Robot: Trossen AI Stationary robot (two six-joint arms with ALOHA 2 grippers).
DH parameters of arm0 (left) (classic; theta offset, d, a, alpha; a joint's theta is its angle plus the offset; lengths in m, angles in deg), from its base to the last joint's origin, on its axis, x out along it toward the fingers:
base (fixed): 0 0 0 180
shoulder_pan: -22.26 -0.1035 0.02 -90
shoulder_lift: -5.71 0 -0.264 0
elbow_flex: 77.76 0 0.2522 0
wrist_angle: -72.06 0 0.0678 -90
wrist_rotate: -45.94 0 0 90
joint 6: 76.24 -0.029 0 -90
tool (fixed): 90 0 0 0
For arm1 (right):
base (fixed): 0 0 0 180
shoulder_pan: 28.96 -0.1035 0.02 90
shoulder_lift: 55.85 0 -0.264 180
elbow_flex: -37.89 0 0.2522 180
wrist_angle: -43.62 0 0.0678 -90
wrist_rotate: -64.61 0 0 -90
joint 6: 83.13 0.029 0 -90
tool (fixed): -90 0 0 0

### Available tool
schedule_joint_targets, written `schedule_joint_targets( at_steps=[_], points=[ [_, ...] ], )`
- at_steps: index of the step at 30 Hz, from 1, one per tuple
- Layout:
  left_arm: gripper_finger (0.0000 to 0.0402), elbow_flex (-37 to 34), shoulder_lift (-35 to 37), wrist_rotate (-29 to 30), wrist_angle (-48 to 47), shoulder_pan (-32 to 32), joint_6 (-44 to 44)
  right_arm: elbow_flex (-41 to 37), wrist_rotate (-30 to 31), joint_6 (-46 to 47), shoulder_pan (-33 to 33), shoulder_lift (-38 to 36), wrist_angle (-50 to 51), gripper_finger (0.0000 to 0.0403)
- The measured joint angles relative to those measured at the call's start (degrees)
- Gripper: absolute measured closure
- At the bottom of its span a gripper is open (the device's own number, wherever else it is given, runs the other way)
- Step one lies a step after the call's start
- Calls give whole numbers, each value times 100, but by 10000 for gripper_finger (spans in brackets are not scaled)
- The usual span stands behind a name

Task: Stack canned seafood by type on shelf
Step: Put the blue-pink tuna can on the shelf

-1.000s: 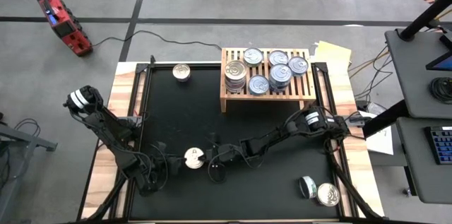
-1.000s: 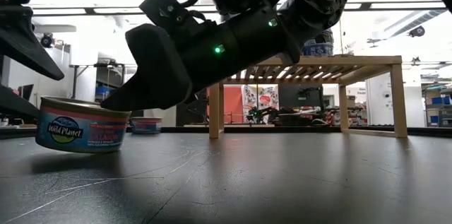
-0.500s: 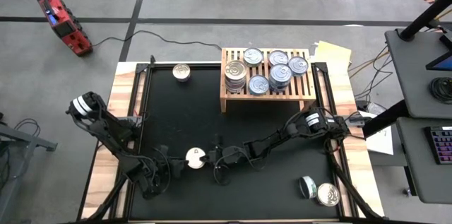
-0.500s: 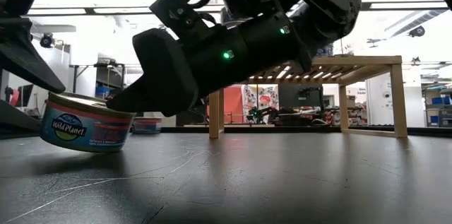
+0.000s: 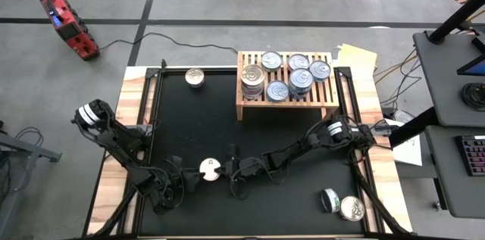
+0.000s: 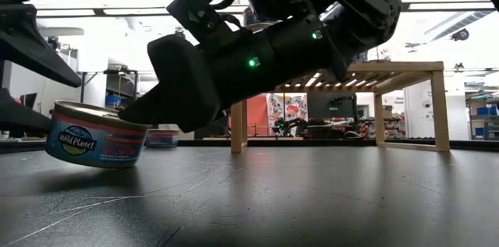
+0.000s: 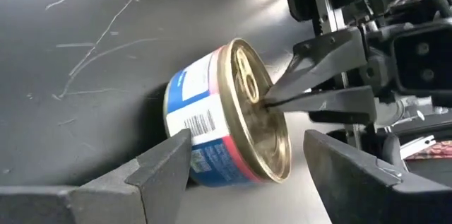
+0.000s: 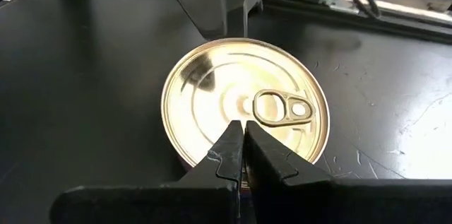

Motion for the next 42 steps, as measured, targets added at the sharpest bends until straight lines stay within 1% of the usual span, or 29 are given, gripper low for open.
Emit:
schedule_joint_targets(
  at_steps=[5,8,13,19,23,31,39,42],
  points=[
    [144,0,-11,4,-3,-36,-10,-33,205,-202,-91,154,-518,394],
    [144,0,-11,-8,12,-36,-37,-31,342,-309,-108,160,-513,394],
    [144,0,-11,-86,16,-36,-123,-80,340,-239,-106,160,-511,394],
    [144,0,-11,-324,17,-61,-158,-171,499,-99,-156,156,-547,394],
    [144,0,-11,-306,14,-106,-187,-184,509,-115,-183,156,-572,394],
    [144,0,-11,-301,67,-347,-516,-264,512,25,-186,153,-607,394],
    [144,0,-11,-309,486,-500,-1166,-414,512,124,-189,151,-810,394],
    [144,0,-11,-299,534,-509,-1234,-453,592,90,-202,151,-862,394]
  ],
)
